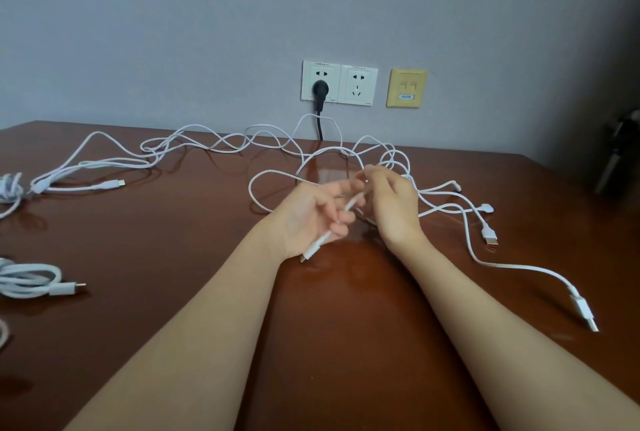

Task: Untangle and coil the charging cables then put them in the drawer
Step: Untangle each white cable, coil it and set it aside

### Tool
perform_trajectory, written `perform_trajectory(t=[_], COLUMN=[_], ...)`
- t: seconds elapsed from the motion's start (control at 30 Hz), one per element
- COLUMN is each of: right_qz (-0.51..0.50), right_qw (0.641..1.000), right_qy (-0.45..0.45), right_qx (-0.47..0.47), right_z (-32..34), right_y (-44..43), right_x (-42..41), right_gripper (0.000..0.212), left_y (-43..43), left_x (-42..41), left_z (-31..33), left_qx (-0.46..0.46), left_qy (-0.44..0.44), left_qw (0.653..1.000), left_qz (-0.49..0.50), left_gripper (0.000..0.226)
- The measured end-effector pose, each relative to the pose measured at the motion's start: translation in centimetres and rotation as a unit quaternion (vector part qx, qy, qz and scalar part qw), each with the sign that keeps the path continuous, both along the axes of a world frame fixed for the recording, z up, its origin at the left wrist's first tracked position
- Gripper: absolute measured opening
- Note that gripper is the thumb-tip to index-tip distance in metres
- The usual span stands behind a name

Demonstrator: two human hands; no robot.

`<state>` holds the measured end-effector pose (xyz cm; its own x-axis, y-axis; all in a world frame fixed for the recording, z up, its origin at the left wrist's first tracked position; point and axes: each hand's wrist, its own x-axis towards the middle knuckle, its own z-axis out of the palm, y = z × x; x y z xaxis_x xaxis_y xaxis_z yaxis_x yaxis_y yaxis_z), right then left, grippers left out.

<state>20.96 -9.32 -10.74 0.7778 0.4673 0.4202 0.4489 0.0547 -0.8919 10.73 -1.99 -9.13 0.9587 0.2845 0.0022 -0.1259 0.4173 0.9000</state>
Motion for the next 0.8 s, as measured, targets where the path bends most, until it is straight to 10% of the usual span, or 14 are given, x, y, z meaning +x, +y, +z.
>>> perform_trajectory(t=[0.37,0.6,0.8], right_qz=[0.121,0.034,0.088], right_qw=[0.992,0.978,0.975], right_qy=[0.01,0.15,0.206], right_qx=[-0.023,0.138,0.003], right_z=[-0.2,0.8,0.5], right_y=[-0.2,-0.3,0.4], right_x=[0.1,0.4,-0.2], right_gripper=[0.024,0.019,0.015], left_y=[2.7,2.1,2.0], left_x=[0.7,1.4,1.6], left_z=[-1.1,-1.3,-1.2], left_qx=[-0.248,-0.128,-0.102], left_qy=[-0.135,0.002,-0.001], left_qw=[0.94,0.986,0.99], left_qz=[0.191,0.107,0.097], left_gripper=[0.045,0.018,0.027])
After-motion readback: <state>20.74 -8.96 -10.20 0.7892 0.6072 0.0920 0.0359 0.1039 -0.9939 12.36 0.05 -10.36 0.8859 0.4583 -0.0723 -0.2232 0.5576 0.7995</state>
